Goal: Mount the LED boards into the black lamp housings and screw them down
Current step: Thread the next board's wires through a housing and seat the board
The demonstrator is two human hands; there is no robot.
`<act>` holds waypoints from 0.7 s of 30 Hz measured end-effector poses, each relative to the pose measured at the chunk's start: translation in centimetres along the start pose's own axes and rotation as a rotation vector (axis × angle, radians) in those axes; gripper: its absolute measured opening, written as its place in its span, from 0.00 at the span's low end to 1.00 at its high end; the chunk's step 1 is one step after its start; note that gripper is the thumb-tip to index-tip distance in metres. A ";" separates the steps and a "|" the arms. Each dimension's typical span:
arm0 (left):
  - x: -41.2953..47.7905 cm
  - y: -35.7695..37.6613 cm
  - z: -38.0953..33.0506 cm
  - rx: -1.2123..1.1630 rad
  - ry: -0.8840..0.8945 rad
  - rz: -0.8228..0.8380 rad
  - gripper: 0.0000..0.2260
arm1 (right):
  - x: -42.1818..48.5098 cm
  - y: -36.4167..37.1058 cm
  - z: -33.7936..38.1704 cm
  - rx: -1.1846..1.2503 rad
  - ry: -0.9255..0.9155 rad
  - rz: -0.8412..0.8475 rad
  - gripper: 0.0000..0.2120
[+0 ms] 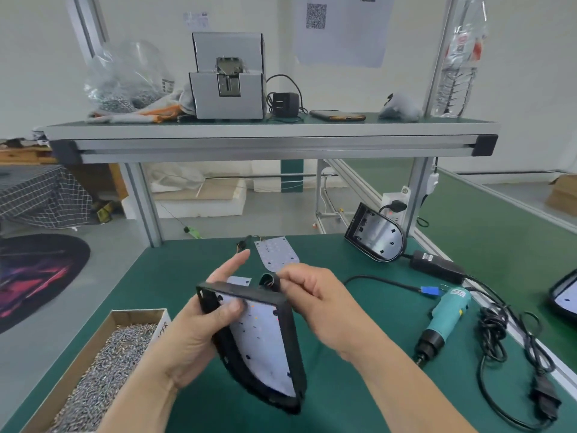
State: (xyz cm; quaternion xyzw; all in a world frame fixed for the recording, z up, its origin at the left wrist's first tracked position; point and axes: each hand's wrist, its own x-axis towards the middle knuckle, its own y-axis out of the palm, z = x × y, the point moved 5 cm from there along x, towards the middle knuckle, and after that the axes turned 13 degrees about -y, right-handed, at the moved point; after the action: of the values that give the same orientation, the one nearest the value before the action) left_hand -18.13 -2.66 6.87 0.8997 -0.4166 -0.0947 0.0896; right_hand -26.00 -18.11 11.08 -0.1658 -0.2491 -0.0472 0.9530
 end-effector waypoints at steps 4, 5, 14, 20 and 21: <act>0.4 0.0 0.2 -0.193 0.025 -0.095 0.27 | 0.1 -0.2 -0.3 -0.112 -0.064 0.009 0.10; 0.5 0.0 0.4 -0.240 0.019 -0.113 0.23 | 0.1 -0.2 -0.2 -0.178 -0.102 0.004 0.11; 1.8 0.5 1.2 -0.348 0.016 -0.174 0.12 | -0.2 0.8 -1.6 -0.175 -0.091 -0.039 0.09; 1.9 -0.1 1.8 -0.325 -0.053 -0.120 0.19 | -0.7 1.8 -2.8 0.182 0.085 -0.131 0.09; 1.9 0.0 1.9 -0.310 -0.067 -0.109 0.23 | -0.8 2.0 -2.9 0.202 0.093 -0.139 0.10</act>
State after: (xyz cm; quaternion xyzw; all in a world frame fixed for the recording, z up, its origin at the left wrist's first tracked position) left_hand -17.38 -4.23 4.81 0.8927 -0.3501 -0.1926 0.2083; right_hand -25.00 -17.22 7.75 -0.0492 -0.2189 -0.0953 0.9698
